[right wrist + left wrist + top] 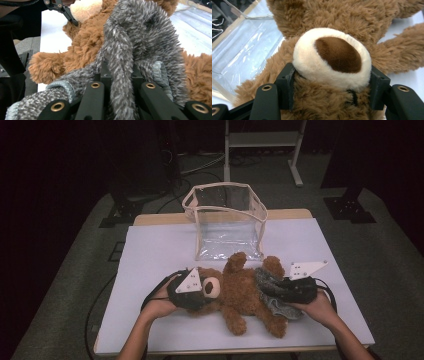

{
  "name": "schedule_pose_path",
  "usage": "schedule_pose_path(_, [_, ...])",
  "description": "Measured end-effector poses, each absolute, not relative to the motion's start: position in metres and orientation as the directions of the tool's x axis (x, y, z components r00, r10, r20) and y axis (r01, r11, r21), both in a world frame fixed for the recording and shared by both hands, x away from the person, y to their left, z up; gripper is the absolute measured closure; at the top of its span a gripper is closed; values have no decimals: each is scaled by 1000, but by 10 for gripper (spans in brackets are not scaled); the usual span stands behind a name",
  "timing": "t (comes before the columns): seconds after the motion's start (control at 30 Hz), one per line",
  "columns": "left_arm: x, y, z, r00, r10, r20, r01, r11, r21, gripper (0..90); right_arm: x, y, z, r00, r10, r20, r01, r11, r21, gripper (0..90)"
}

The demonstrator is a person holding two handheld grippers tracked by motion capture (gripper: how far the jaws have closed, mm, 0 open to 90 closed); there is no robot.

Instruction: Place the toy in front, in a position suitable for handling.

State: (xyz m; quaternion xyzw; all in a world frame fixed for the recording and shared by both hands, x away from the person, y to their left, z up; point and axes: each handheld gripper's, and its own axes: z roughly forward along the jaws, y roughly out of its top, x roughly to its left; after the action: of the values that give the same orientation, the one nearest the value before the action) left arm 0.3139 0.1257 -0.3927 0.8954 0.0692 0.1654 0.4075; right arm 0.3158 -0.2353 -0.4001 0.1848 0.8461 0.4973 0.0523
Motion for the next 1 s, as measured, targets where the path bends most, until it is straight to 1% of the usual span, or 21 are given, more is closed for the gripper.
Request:
schedule_pose_path(0.3, [299,142,-374,952,229,204,-3,-658,753,380,306,-226,-395,-943,317,101,242,444,863,789])
schedule_pose_path(0.43, [291,154,-370,960,218,176,10,-655,755,378,296,-217,-391,-958,275,85,209,463,861,789])
schedule_pose_path(0.57, [290,158,-378,956,244,163,40,-659,751,368,292,-212,-393,-964,256,77,194,472,860,789])
schedule_pose_path(0.8, [291,160,-389,945,294,141,78,-625,777,346,289,-228,-415,-949,288,131,259,471,843,792])
schedule_pose_path(0.87, [292,159,-390,942,305,138,86,-619,781,345,287,-233,-412,-946,296,133,263,460,848,792])
schedule_pose_path(1.0, [294,156,-390,938,320,135,97,-614,783,342,285,-230,-393,-954,285,95,221,450,865,792])
